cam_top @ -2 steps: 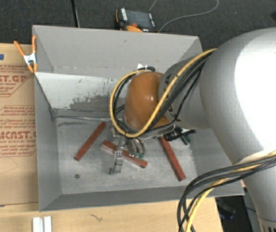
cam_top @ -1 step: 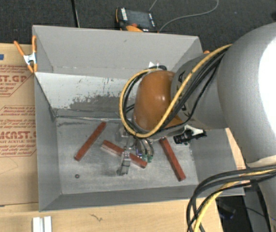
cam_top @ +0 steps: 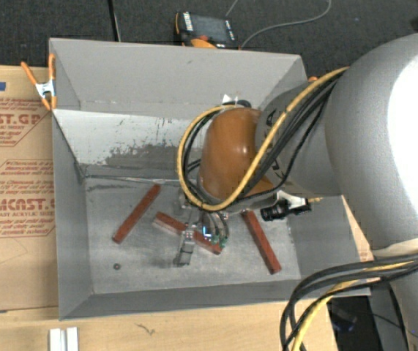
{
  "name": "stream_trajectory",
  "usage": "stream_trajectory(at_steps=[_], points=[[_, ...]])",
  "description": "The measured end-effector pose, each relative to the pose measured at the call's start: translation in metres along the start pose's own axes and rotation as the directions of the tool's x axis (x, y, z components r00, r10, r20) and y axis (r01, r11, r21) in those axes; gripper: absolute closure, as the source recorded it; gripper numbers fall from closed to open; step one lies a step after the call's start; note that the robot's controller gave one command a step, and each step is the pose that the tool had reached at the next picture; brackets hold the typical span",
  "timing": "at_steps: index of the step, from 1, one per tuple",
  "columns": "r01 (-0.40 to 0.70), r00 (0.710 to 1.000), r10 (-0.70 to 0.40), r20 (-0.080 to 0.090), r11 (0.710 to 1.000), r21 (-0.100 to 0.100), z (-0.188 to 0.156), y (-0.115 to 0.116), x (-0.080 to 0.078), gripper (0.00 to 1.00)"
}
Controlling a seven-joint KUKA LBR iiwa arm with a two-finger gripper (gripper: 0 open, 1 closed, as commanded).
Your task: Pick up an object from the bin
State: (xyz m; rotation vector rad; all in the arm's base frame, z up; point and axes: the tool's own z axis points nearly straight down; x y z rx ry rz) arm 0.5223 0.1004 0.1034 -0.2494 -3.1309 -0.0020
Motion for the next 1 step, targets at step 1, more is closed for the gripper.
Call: stream_trajectory(at_steps=[1], points=[[-0.232,0.973,0.232,-0.002,0.973,0.002,0.0349,-0.0073,-0.0057,0.0]])
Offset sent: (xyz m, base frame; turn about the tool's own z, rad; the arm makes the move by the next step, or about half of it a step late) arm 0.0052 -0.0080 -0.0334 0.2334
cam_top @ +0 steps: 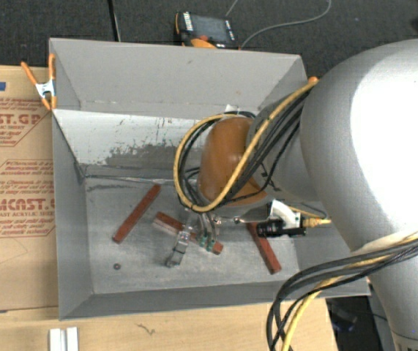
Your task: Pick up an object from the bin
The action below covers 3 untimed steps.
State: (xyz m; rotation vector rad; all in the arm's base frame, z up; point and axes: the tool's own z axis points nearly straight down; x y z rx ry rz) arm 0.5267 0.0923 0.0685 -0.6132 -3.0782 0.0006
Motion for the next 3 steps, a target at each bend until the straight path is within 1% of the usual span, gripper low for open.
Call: stream_trajectory(at_steps=[1,2,3], points=[[0.0,1.0,0.0,0.002,1.0,-0.001,0.001,0.0,0.0,0.0],[0.0,1.0,0.0,0.003,1.0,-0.002,0.0,0.0,0.0,1.0],[0.0,1.0,0.0,0.007,1.0,-0.005,-0.065,0.001,-0.001,1.0]])
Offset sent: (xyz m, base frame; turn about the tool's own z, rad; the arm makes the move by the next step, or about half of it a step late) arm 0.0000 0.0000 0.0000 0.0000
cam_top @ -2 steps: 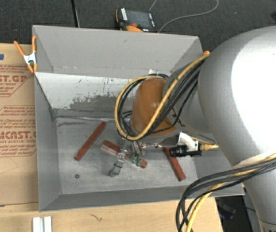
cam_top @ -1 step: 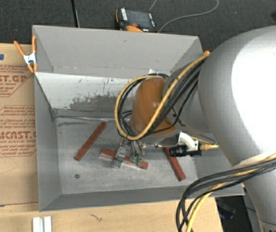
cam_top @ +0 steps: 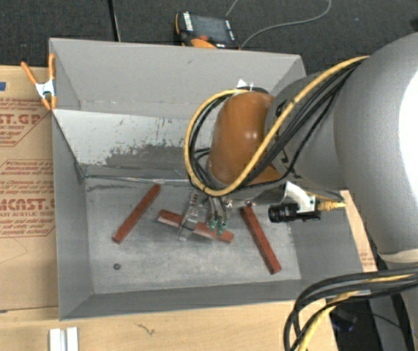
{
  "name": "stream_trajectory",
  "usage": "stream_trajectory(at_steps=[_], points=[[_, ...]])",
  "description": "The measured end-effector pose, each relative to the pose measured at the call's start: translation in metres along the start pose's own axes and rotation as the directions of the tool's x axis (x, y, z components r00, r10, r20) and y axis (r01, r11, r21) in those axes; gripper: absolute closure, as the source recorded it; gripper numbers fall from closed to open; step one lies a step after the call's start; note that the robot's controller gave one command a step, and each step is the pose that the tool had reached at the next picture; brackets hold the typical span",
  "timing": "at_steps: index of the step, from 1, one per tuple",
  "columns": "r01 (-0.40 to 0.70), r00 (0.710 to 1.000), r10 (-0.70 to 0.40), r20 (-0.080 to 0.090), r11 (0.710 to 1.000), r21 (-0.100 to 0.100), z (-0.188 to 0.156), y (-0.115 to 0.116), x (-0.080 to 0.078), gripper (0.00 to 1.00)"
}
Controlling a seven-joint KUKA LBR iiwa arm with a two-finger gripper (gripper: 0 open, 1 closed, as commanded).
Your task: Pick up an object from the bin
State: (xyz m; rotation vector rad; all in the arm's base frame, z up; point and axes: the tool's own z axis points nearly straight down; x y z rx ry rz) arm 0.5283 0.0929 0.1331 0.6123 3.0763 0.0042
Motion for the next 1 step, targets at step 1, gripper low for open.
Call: stream_trajectory(at_steps=[1], points=[[0.0,1.0,0.0,-0.003,1.0,0.002,-0.0082,0.0004,-0.0001,1.0]])
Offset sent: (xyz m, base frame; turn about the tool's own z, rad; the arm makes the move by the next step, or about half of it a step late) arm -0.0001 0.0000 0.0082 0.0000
